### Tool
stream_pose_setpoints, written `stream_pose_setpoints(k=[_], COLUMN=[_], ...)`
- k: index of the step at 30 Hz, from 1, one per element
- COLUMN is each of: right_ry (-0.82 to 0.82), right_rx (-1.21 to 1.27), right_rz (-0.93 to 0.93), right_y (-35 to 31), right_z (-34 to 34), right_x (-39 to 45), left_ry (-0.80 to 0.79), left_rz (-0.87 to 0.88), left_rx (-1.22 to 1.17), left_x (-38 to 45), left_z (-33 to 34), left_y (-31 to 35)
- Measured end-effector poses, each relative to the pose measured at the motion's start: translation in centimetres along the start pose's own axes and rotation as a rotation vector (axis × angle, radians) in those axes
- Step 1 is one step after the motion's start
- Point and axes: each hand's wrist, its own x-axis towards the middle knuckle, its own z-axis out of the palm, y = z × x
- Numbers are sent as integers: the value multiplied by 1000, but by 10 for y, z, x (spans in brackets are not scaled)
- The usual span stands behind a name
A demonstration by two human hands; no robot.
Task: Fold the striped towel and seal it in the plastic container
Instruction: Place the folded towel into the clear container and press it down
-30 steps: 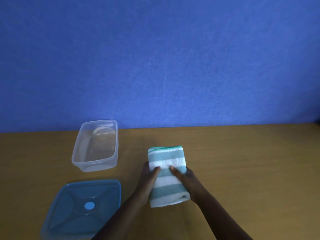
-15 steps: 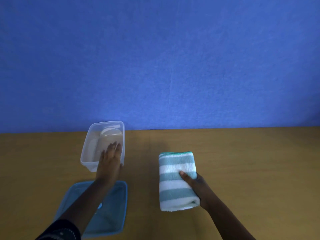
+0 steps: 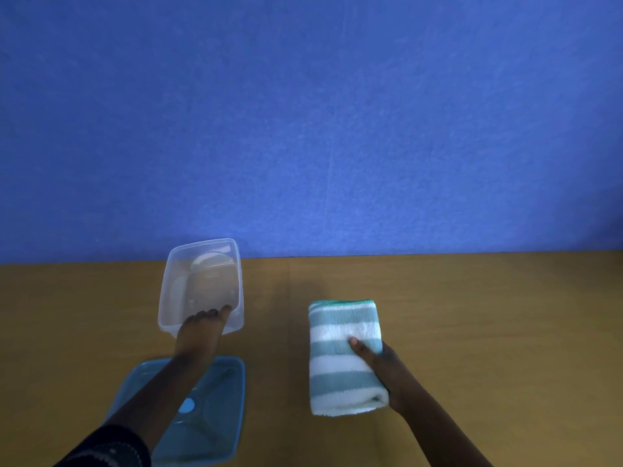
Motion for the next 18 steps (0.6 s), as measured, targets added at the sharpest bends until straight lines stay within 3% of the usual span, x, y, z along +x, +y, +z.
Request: stream_pose_setpoints(k=[5, 10, 18], right_ry=[-5, -53, -63], right_rx=[108, 187, 255], right_rz=[28, 23, 20], right_y=[1, -6, -23], right_z=[0, 2, -1], right_x=[-1, -2, -5], left_ry=[137, 330, 257], left_rz=[117, 340, 505], left_rx=[-55, -23, -100], left_x=[-2, -5, -31], left_z=[-12, -16, -16], left_y=[23, 52, 110])
